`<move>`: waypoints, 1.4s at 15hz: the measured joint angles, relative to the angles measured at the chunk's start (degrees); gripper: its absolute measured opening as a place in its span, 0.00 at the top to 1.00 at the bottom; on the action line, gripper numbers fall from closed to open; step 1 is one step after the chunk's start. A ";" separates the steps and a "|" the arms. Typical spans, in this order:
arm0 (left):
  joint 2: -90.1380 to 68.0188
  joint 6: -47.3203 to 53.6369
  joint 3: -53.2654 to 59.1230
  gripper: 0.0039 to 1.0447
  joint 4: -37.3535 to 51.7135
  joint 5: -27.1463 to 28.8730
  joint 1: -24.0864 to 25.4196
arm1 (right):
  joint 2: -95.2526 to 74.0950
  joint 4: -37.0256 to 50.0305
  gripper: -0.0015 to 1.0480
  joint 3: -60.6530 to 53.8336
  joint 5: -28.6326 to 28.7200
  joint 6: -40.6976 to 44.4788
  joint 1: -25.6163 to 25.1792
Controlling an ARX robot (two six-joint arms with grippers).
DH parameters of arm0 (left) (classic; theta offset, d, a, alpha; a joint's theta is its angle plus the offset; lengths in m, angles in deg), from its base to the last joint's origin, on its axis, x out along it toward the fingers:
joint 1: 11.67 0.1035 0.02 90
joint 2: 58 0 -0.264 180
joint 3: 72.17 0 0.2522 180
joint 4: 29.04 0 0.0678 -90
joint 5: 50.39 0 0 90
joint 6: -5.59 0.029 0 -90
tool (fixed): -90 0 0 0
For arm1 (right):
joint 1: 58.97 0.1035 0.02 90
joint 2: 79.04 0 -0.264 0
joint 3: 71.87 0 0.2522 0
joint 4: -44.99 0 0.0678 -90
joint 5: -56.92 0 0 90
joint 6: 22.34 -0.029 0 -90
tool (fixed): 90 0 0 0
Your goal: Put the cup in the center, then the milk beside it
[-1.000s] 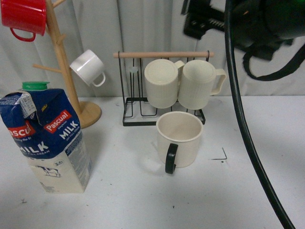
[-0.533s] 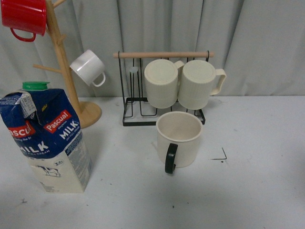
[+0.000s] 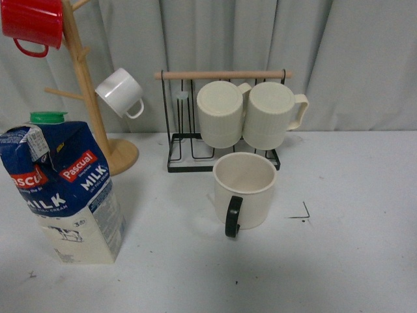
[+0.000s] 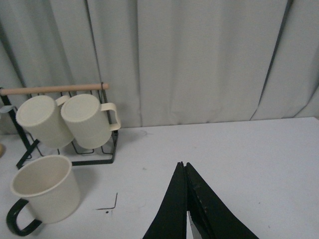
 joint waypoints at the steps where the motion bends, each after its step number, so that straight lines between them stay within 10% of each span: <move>1: 0.00 -0.02 0.00 0.06 0.00 0.00 0.00 | 0.72 -0.44 0.98 -0.26 0.09 0.00 0.04; 21: 0.00 -0.02 0.00 0.06 0.00 0.02 0.00 | 33.14 -27.96 0.98 -3.91 0.15 0.00 0.33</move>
